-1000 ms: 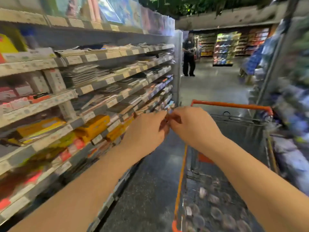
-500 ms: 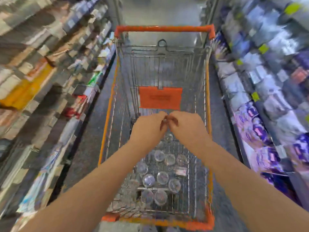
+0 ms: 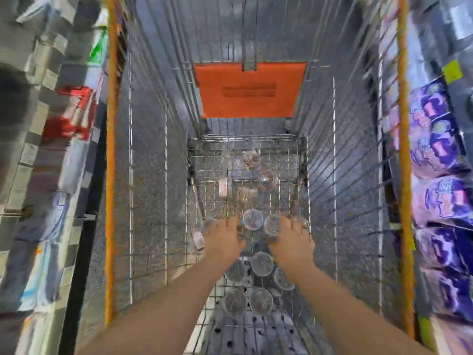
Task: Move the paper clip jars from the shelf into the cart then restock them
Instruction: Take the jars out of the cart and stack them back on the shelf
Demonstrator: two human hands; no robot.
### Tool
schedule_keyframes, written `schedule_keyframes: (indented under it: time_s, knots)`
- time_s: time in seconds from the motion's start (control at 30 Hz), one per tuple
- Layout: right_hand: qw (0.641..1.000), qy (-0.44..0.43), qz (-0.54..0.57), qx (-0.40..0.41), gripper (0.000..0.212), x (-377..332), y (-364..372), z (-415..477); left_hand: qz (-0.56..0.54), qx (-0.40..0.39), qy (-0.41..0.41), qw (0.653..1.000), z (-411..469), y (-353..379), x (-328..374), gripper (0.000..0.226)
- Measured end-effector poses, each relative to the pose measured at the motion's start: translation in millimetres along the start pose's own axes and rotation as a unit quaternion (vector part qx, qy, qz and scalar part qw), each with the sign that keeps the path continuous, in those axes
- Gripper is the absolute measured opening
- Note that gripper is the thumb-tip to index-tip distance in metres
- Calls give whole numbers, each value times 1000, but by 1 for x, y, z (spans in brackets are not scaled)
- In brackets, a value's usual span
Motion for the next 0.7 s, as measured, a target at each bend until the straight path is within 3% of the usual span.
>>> schedule_keyframes:
  time_s: [0.2,0.4,0.53,0.7]
  knots:
    - [997,28,-66,-13,82,8,45,44,-1,-11,30,999,44,41,-3,79]
    - [997,15,-80,-6,90,14,66,67,34,-71,41,996,71,76,4,90]
    - [995,-5,-95,16,91,18,72,72,16,-35,58,998,79,81,8,91]
    - [995,-13,-91,39,80,18,76,79,-48,33,98,993,86,74,16,72]
Point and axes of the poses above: each hand's wrist, its own z-axis towards the middle knuckle, its own y-axis out of the palm, x = y × z, the point moved 9 cm from there along z, towards the middle knuckle, and after that the axes turned 5 degrees about -z, right-handed, at the moved point
